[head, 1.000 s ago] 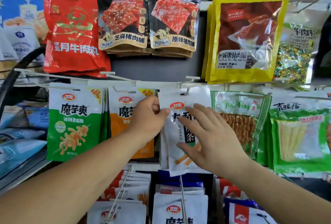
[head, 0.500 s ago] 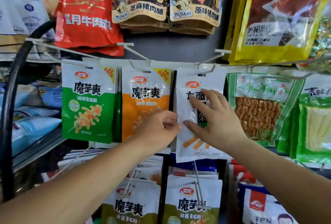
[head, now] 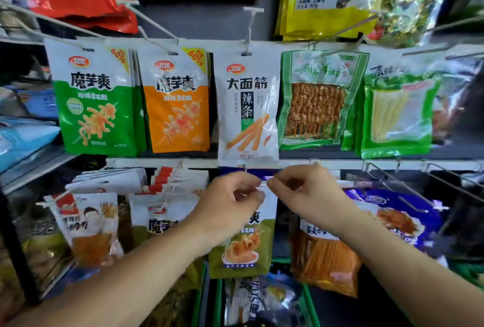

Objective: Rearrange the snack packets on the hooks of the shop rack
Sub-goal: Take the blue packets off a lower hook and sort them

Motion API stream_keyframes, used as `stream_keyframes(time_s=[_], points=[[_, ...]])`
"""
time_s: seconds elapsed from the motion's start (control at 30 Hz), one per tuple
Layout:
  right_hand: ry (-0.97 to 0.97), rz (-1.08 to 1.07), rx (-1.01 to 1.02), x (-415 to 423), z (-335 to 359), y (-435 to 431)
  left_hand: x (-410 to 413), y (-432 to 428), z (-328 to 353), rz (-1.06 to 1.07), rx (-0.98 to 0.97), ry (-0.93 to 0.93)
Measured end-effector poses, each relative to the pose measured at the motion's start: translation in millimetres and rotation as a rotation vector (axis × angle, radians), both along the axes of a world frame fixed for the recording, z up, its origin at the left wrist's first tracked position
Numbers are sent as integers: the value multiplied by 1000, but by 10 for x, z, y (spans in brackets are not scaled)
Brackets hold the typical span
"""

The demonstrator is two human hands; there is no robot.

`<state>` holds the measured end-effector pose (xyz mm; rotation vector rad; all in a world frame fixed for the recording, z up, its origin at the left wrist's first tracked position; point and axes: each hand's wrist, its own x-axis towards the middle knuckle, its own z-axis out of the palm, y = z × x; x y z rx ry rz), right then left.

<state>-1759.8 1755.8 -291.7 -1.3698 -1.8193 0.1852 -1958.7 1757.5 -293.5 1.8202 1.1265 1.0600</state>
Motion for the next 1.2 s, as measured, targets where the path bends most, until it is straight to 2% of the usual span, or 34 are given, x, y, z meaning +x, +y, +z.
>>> stream_keyframes(time_s=[0.2, 0.37, 0.47, 0.6, 0.73, 0.9, 1.03, 1.1, 1.2], points=[[67, -54, -167, 239, -718, -379, 378, -260, -782, -117, -52, 34], [69, -126, -228, 634, -958, -390, 746, -133, -1169, -117, -141, 4], [227, -238, -165, 960, -1104, -355, 1017, 0, -1303, -88, -197, -63], [418, -463, 22, 1246, -1437, -320, 1277, 106, -1538, -12, -255, -152], [508, -580, 15, 1446, -1621, -148, 1435, 207, -1650, 67, -153, -119], [541, -638, 0, 1647, -1718, -57, 1526, 293, -1570, 121, 130, -92], [681, -793, 95, 1902, -1736, -49, 1624, 309, -1553, 134, 240, -36], [801, -650, 96, 1916, -1675, -62, 1618, 363, -1550, 194, 241, -42], [854, -308, -48, 1721, -1638, -90, 1568, 435, -1533, 126, 59, -121]])
